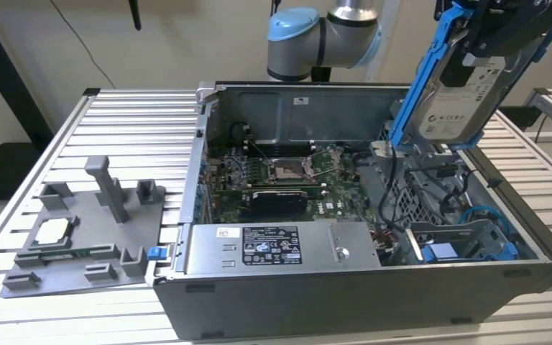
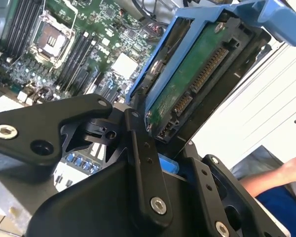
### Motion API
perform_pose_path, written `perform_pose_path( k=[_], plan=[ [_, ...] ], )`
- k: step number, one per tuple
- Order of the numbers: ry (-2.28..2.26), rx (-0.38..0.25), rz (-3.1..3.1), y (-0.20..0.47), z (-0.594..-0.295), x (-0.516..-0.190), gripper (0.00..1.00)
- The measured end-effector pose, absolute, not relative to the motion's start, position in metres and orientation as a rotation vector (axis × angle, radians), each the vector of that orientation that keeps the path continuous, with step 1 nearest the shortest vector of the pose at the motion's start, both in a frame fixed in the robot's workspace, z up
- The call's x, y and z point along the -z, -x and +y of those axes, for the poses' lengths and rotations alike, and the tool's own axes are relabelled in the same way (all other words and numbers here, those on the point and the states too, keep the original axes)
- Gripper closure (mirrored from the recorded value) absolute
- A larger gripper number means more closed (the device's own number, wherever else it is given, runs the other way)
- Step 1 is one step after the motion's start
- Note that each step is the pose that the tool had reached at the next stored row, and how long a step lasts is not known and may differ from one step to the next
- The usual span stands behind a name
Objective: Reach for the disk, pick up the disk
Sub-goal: 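Pick up the disk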
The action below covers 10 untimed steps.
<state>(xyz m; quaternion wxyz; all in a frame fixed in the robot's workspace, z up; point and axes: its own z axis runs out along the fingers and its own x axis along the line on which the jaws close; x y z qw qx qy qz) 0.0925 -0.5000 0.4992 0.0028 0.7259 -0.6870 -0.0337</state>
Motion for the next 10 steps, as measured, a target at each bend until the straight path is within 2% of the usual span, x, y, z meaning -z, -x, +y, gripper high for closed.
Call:
perform_pose_path(
  k=[10],
  plan=[
    [-2.276,0.106,-2.154,-0.093,-0.522,-0.498,1.0]
  ],
)
